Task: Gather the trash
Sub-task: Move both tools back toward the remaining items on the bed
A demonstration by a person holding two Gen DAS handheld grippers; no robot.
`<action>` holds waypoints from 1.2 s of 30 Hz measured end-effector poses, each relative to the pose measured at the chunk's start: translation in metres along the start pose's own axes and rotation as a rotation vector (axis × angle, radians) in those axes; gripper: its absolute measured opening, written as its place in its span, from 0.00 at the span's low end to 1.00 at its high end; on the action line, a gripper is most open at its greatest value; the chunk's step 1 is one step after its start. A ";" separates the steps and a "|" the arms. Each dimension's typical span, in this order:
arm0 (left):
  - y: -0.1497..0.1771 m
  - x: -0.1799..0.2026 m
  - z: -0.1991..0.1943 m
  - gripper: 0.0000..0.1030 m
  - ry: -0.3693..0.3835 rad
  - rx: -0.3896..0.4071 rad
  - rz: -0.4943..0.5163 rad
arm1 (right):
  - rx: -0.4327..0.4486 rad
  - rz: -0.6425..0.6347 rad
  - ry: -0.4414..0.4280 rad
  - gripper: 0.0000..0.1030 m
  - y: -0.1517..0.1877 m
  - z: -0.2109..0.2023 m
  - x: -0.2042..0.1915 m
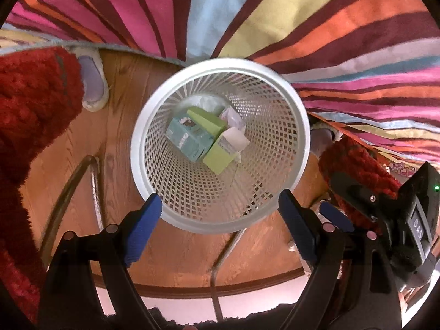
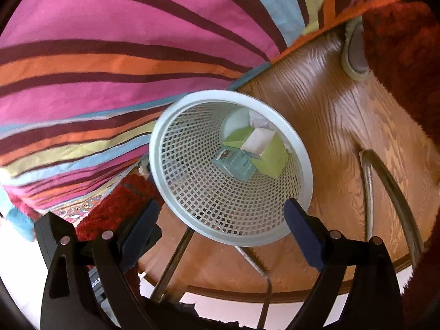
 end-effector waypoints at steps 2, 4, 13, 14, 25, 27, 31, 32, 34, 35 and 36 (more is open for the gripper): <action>0.002 0.005 -0.011 0.82 -0.008 0.037 0.035 | 0.028 -0.043 -0.007 0.86 0.003 -0.010 -0.008; 0.005 0.014 -0.028 0.82 -0.023 0.103 0.089 | 0.070 -0.107 -0.003 0.86 0.008 -0.024 -0.018; 0.010 0.033 -0.091 0.82 -0.069 0.367 0.200 | 0.345 -0.324 0.070 0.86 0.021 -0.090 -0.052; 0.010 0.034 -0.098 0.82 -0.070 0.393 0.203 | 0.377 -0.351 0.075 0.86 0.022 -0.098 -0.056; 0.009 0.051 -0.201 0.87 -0.027 0.748 0.275 | 0.786 -0.620 0.076 0.86 0.029 -0.196 -0.112; 0.005 0.055 -0.220 0.87 -0.032 0.805 0.287 | 0.835 -0.634 0.071 0.86 0.026 -0.211 -0.119; -0.005 0.074 -0.255 0.87 -0.070 0.898 0.356 | 0.920 -0.657 0.077 0.86 0.014 -0.237 -0.135; -0.008 0.078 -0.261 0.87 -0.084 0.913 0.376 | 0.933 -0.663 0.075 0.86 0.012 -0.244 -0.137; -0.016 0.088 -0.274 0.87 -0.111 0.943 0.435 | 0.952 -0.672 0.068 0.86 0.003 -0.252 -0.146; -0.019 0.092 -0.280 0.87 -0.120 0.954 0.457 | 0.953 -0.674 0.061 0.86 0.000 -0.252 -0.150; -0.024 0.097 -0.284 0.87 -0.130 0.967 0.478 | 0.951 -0.672 0.053 0.86 -0.005 -0.252 -0.156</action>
Point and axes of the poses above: each gripper's, at about its wrist camera, not at the fingertips, and z roughly the way its jaws point, x to its right, y to its underside, the point moved 8 cm from there along z, roughly the way its jaws point, and after that the axes turned 1 degree about x, right-handed, at the moved point
